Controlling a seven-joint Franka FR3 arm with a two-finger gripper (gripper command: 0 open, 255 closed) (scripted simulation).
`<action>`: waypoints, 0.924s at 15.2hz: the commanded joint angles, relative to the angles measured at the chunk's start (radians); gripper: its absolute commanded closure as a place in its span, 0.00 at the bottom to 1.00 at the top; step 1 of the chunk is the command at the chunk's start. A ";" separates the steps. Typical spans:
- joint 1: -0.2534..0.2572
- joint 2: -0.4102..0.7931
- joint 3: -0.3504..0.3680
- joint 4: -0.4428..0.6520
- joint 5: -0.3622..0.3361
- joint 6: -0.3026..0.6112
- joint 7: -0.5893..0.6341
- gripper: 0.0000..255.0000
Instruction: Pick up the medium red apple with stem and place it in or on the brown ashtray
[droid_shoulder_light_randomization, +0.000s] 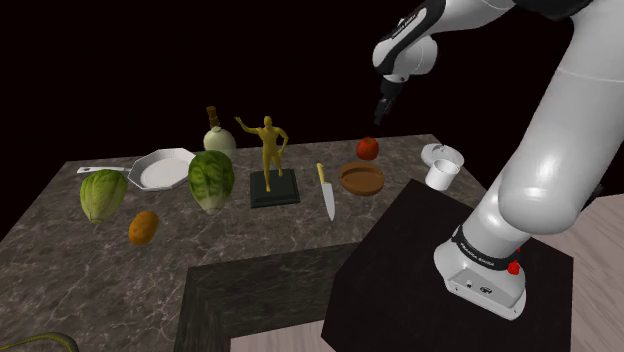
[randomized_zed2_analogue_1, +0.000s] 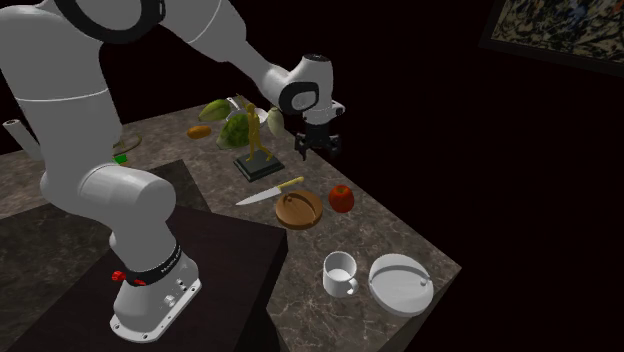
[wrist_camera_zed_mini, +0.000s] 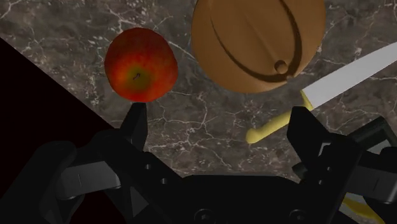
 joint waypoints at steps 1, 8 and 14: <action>-0.032 0.092 0.017 0.050 0.080 0.018 -0.085 0.00; -0.186 0.385 0.122 0.278 0.245 0.028 -0.273 0.00; -0.257 0.531 0.176 0.399 0.292 0.043 -0.326 0.00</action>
